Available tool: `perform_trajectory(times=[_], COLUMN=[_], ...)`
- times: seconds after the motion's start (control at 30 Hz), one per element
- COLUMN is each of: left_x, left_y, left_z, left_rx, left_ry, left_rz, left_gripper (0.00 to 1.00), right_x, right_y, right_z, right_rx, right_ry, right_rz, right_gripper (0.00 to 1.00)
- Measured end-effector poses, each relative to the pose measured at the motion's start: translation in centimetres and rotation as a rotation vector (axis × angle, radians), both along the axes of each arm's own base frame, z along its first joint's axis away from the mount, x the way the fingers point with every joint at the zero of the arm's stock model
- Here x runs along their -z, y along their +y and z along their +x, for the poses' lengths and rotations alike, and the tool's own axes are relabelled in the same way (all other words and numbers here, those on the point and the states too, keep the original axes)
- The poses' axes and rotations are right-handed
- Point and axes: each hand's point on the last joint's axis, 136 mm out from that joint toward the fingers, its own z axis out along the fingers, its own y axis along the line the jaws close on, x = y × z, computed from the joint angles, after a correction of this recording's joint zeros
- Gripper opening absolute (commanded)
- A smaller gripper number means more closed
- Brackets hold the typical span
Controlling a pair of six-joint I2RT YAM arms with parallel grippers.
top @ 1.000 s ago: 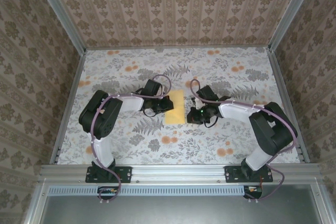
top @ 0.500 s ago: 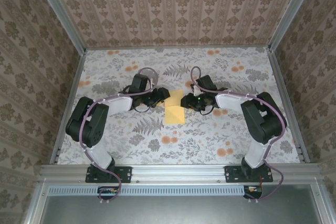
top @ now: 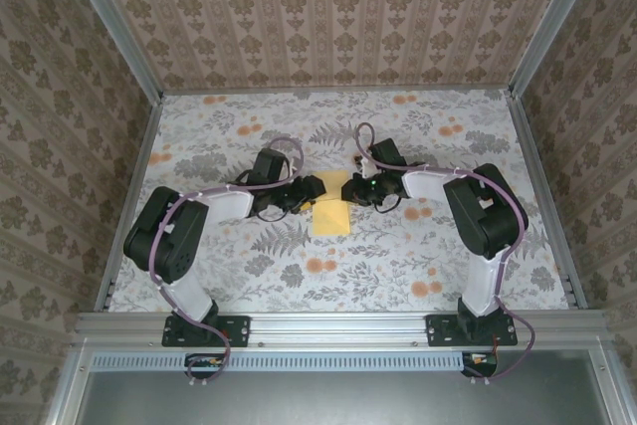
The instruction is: Fold a paper plane with a square sheet of paper (pick it up from the middle)
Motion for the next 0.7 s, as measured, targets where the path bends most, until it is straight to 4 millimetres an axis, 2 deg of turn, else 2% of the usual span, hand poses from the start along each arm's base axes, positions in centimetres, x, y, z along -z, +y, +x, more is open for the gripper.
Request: perform_trajectory(times=[0.43,0.7], left_x=[2.3,2.4], left_y=[-0.8,-1.8], left_z=[-0.6,0.1], left_rx=[0.031,0.045], left_ry=[0.05,0.049], left_rz=[0.016,0.006], left_gripper=[0.45,0.4], right_x=[0.8,0.9], right_y=[-1.1,-1.5], right_z=[0.2,0.3], right_rx=[0.03,0.045], right_ry=[-0.007,0.003], right_rz=[0.008,0.012], right_gripper=[0.07,0.07])
